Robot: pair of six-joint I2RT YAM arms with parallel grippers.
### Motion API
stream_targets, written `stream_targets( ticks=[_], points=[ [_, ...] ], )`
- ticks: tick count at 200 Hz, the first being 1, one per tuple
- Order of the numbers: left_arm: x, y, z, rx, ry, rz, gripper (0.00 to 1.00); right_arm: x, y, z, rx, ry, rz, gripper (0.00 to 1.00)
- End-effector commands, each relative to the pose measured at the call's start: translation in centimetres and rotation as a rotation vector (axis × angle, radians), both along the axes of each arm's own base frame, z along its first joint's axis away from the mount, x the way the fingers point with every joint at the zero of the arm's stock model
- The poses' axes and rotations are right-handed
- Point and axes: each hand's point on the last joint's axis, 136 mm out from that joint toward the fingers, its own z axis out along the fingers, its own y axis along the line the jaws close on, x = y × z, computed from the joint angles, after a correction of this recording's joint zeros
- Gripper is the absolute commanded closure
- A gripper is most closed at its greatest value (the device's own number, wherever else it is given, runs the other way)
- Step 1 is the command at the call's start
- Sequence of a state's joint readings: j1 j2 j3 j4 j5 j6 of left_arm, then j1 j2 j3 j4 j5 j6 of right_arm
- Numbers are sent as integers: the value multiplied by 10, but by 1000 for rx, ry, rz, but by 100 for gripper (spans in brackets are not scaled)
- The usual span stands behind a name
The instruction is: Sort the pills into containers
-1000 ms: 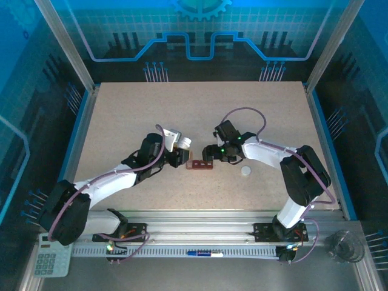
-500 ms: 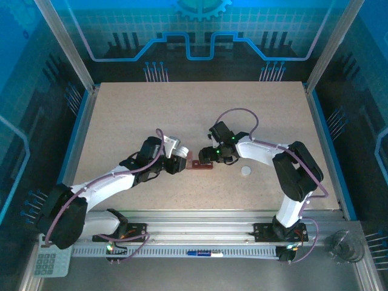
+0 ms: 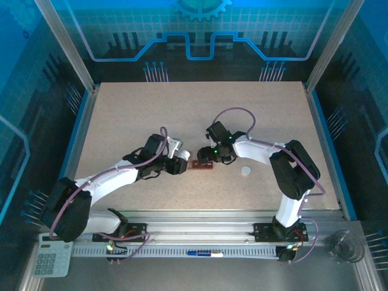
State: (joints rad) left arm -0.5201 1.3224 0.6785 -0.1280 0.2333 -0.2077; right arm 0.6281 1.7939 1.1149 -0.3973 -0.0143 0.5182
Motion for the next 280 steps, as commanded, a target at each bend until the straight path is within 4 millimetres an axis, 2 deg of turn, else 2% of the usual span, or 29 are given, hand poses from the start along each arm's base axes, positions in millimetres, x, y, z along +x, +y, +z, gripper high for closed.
stream_targets(
  ticks=[1,129,280],
  points=[
    [-3,-6,0,-7,42,-31,100,-5,0,-7,-35,16,17,17],
    [-7,-12,-19,39,198,-57,100,-11,-7,-22,-57,41,1,17],
    [-16,-8,-24,116,307,-75,100,-18,-12,-33,-65,63,-21,18]
  ],
)
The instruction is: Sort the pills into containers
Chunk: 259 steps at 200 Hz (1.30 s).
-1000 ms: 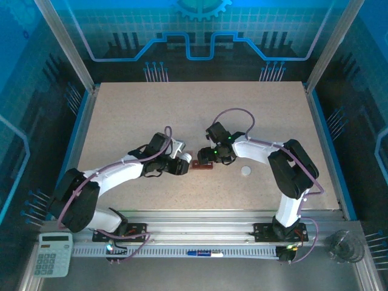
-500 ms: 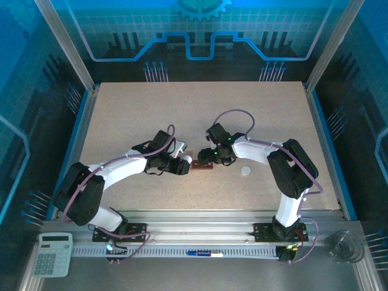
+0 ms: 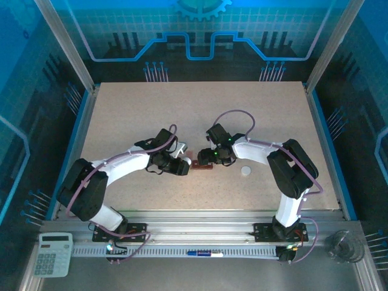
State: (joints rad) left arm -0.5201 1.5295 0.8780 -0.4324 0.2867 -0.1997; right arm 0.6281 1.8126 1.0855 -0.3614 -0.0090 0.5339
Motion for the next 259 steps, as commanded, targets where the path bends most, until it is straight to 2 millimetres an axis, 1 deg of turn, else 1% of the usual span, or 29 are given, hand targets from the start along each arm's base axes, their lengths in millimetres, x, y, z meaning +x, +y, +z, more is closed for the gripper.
stream_targets(
  ticks=[1,87,192,259],
  points=[
    [-2,-5,6,-6,21,-39,100,-16,-9,-20,-57,51,-4,18],
    [-2,-8,1,30,59,-54,100,-19,-11,-26,-60,62,-15,18],
    [2,-3,-4,103,93,-50,100,-21,-11,-28,-56,65,-17,18],
    [4,-1,-3,130,106,-58,100,-23,-11,-29,-59,69,-17,18]
  ],
)
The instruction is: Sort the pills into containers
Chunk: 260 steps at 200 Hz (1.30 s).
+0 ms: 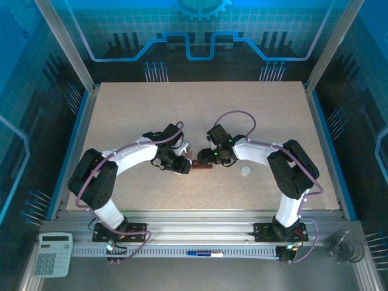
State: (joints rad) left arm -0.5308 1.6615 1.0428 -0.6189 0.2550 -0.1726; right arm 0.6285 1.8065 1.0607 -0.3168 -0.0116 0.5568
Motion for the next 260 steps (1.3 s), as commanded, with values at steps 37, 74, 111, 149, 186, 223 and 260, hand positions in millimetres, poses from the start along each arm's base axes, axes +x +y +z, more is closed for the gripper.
stream_targets(
  ticks=[37,74,111,149,186,223,260],
  points=[
    [0,-1,3,33,15,-48,100,-24,-13,-28,-81,82,1,18],
    [1,-1,3,45,27,-57,100,-25,-13,-29,-80,84,0,18],
    [2,0,2,63,37,-67,100,-26,-13,-30,-79,86,0,18],
    [3,1,2,80,47,-80,100,-26,-12,-30,-77,86,0,18],
    [4,2,1,100,60,-90,100,-26,-12,-30,-77,86,2,18],
    [6,2,1,113,67,-98,100,-26,-11,-29,-75,86,2,18],
    [6,3,0,127,79,-109,100,-27,-11,-31,-74,89,1,18]
  ],
)
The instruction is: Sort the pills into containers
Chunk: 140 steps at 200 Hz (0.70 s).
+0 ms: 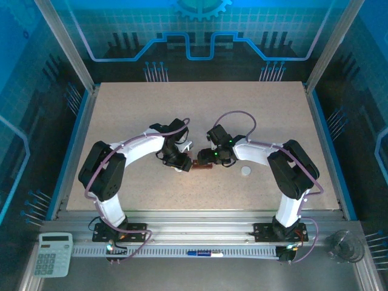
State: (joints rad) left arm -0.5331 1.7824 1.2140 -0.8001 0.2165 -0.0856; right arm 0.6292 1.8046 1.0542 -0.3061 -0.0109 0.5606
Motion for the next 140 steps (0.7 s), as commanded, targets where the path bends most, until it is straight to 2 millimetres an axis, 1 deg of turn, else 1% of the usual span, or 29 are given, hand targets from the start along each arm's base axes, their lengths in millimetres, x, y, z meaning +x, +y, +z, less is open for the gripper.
stream_targets(
  ticks=[1,140],
  points=[
    [-2,1,0,29,18,-33,100,-27,-11,-30,-78,93,4,18],
    [-2,1,0,42,38,-54,100,-30,-11,-34,-80,99,3,18]
  ],
)
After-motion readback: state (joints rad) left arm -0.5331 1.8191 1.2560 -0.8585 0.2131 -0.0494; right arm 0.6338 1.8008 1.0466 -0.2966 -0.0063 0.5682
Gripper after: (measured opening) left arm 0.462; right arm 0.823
